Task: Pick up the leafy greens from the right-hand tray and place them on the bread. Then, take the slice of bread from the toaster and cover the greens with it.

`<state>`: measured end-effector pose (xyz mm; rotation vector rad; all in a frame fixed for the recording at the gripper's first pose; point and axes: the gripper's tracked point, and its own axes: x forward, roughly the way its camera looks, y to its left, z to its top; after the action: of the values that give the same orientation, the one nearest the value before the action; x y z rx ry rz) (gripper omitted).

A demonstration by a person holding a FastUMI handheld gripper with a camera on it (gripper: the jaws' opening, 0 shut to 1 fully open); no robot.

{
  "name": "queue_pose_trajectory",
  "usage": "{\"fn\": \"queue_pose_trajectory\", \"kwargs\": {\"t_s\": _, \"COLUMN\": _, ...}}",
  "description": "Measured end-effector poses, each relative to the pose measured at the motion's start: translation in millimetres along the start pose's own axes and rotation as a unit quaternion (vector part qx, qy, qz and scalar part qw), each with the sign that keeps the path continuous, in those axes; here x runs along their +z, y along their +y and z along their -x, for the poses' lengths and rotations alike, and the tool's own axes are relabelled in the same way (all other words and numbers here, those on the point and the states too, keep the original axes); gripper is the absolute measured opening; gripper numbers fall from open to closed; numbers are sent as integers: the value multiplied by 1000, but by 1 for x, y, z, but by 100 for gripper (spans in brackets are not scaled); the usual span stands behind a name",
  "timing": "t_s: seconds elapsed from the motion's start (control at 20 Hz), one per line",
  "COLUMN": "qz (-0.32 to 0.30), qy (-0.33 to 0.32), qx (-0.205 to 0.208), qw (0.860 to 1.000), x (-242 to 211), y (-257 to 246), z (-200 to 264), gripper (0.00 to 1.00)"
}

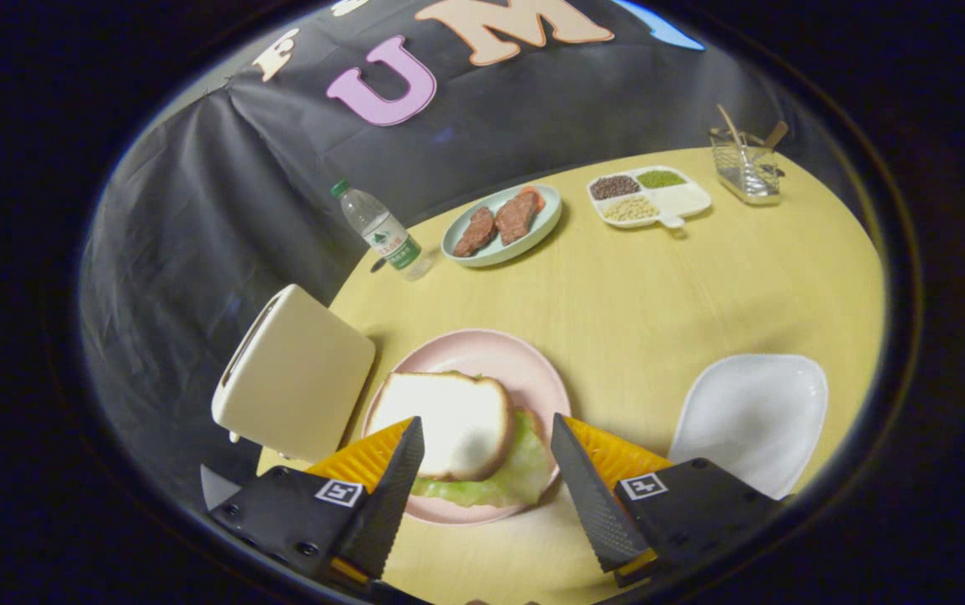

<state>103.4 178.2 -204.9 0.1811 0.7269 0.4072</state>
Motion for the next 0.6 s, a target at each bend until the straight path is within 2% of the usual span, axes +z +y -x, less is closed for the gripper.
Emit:
{"fn": "queue_pose_trajectory", "kwargs": {"t_s": 0.1, "qz": 1, "qy": -15, "qx": -2, "qw": 1000, "x": 8, "y": -7, "z": 11, "gripper": 100}}
{"fn": "queue_pose_trajectory", "kwargs": {"t_s": 0.35, "qz": 23, "qy": -75, "qx": -25, "qw": 997, "x": 38, "y": -30, "z": 46, "gripper": 100}}
{"fn": "queue_pose_trajectory", "kwargs": {"t_s": 0.6, "qz": 36, "qy": -170, "qx": -53, "qw": 983, "x": 81, "y": -38, "z": 87, "gripper": 100}}
